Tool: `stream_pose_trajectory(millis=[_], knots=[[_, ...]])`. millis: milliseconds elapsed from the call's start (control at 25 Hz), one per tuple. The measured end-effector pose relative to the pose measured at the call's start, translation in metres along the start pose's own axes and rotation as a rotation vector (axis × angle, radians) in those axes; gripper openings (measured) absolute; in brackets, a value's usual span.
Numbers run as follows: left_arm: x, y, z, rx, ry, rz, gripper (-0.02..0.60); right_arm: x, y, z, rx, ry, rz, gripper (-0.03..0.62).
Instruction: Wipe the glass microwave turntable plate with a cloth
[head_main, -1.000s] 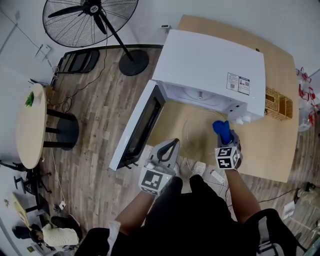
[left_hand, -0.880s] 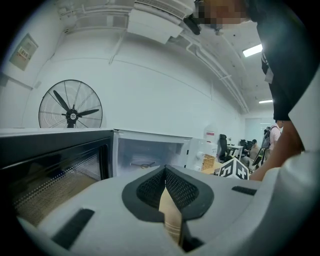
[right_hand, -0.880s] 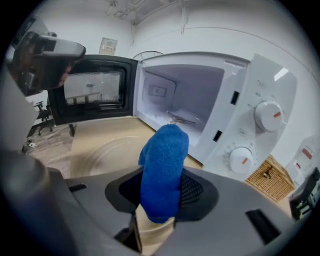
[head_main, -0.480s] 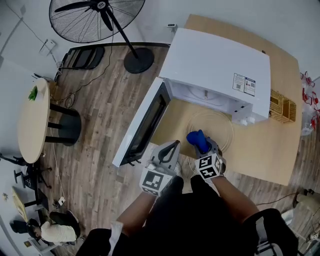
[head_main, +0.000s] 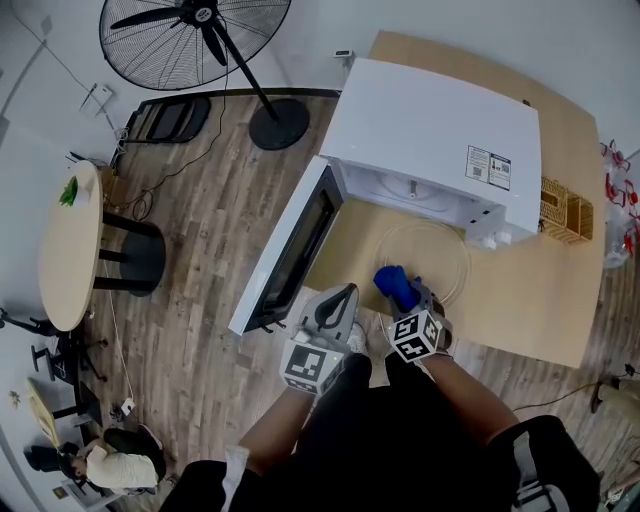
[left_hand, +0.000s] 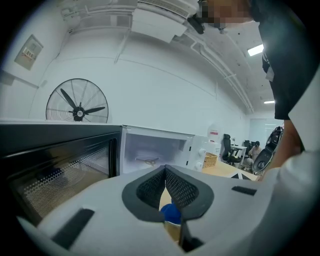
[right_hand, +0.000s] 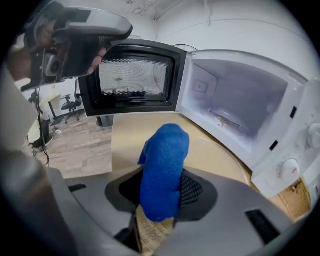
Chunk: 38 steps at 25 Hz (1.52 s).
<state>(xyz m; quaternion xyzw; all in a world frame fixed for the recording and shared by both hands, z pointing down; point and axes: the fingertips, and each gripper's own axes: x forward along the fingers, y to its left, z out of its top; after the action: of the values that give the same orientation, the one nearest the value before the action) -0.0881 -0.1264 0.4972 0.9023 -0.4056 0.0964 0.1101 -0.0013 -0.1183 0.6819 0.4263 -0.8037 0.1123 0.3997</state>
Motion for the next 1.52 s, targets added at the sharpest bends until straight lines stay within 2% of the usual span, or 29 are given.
stream_pose_trajectory(millis=[120,720,1000,1160,1520], knots=[[0.002,-0.001,-0.001,0.003,-0.007,0.004,0.006,-0.006,-0.011,-0.010,-0.047,0.027,-0.040,0.143],[0.016,-0.012,0.003,0.075,-0.007,-0.044,0.005,-0.051,-0.116,-0.093,0.073,0.168,-0.300,0.143],[0.020,-0.020,0.009,0.082,-0.009,-0.070,0.005,-0.059,-0.127,-0.105,0.117,0.178,-0.324,0.143],[0.021,-0.019,0.016,0.076,-0.022,-0.072,0.005,-0.063,-0.122,-0.074,0.130,0.046,-0.269,0.143],[0.025,-0.018,0.035,0.074,-0.059,-0.060,0.005,-0.138,-0.117,0.066,0.051,-0.449,-0.196,0.143]])
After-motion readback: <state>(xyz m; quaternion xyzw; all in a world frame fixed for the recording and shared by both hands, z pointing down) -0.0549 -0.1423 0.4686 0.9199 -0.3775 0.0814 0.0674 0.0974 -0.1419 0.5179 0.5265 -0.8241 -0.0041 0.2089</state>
